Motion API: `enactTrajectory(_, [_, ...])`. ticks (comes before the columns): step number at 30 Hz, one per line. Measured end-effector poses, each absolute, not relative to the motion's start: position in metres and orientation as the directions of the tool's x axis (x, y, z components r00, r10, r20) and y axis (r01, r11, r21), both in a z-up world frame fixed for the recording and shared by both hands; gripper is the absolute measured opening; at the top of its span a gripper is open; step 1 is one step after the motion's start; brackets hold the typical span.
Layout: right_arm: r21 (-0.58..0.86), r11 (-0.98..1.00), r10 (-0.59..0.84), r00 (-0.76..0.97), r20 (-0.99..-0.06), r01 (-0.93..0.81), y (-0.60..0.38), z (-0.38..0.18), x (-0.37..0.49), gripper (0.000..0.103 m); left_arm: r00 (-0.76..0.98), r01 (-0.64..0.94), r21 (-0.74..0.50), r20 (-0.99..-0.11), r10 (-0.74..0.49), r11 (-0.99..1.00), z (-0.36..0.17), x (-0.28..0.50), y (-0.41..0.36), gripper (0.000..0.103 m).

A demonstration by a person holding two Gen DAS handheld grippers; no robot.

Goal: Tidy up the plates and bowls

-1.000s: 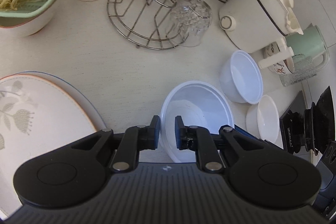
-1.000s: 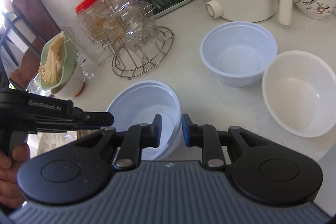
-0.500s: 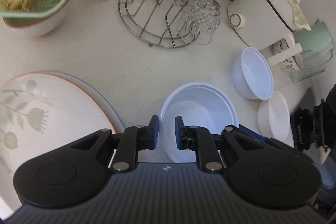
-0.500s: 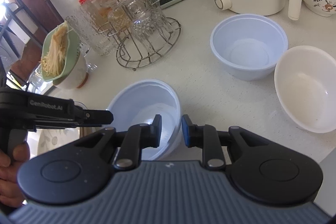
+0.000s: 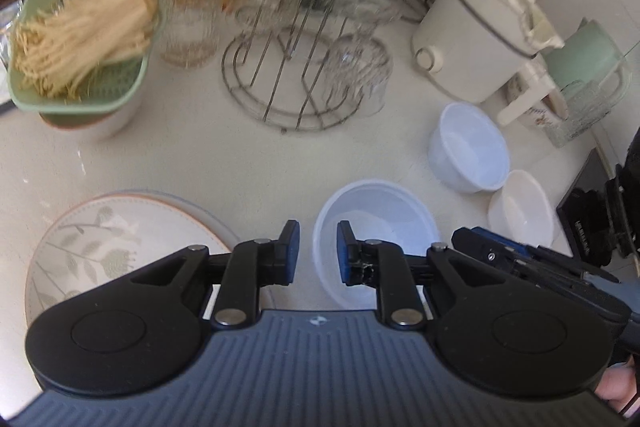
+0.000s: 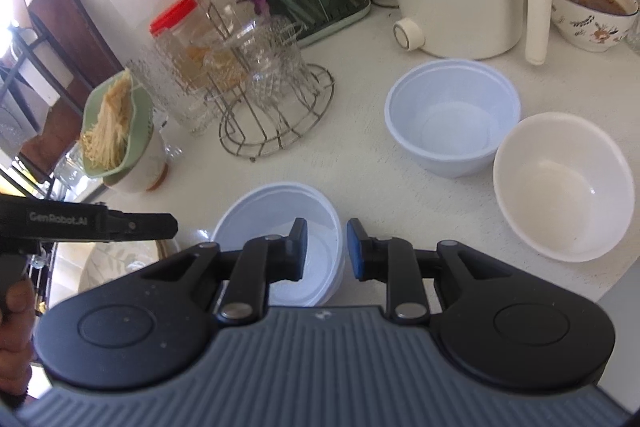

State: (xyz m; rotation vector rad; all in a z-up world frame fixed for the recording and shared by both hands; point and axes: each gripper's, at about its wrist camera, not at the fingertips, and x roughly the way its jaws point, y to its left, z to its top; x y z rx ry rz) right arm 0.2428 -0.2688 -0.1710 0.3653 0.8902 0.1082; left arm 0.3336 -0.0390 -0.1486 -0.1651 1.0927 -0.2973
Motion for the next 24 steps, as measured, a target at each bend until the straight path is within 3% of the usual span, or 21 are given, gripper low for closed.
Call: enactTrajectory(24, [0.324, 0.946, 0.195, 0.748, -0.634, 0.029, -0.233, -0.100, 0.211, 0.026, 0.543, 0.240, -0.272, -0.758, -0.361, 0.932, -0.080, 0.304, -0.008, 0.022])
